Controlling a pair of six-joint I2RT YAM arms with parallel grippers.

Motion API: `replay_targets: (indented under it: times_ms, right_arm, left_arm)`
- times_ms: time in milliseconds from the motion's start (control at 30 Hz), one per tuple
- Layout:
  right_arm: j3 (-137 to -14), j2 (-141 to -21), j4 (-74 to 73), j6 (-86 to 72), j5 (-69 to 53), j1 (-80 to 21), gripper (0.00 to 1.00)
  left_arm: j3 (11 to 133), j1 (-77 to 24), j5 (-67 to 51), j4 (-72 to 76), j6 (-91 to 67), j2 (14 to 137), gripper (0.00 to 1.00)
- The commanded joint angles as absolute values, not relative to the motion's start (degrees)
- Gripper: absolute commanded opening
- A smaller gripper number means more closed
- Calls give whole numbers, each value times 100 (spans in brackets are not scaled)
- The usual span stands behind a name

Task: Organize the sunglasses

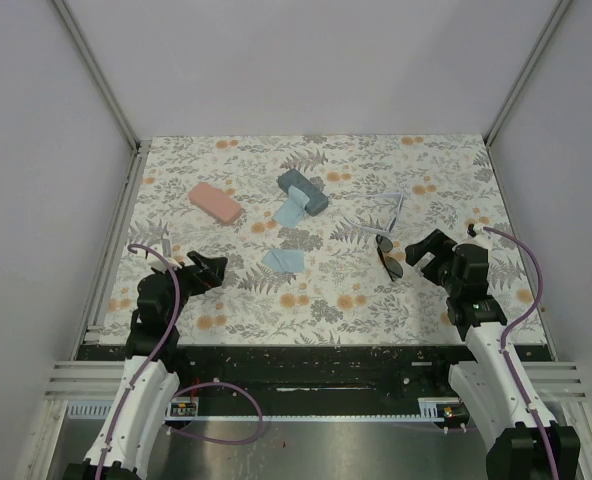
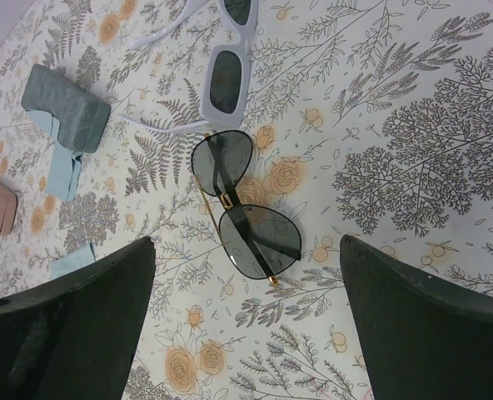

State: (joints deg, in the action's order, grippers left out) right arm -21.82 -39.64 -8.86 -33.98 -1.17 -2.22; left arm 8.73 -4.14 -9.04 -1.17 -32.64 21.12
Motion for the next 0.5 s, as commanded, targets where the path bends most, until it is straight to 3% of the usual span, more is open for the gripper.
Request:
replay_targets:
  times_ms: [0,267,467]
  right_arm:
    - [-2180,-3902,-721,-3366,-149,-237,100]
    - [-2206,-4051,-677,-3366,-193,-246,99]
    - [-2548,-4806,-615,-3164,-422,-272,98]
  left_arm:
    - [844,-396,-1002,220,-3270,2180,96]
    - [896,-395,-1011,351,-3287,2452,95]
    - [888,-387,-1055,299,-3278,2409,95]
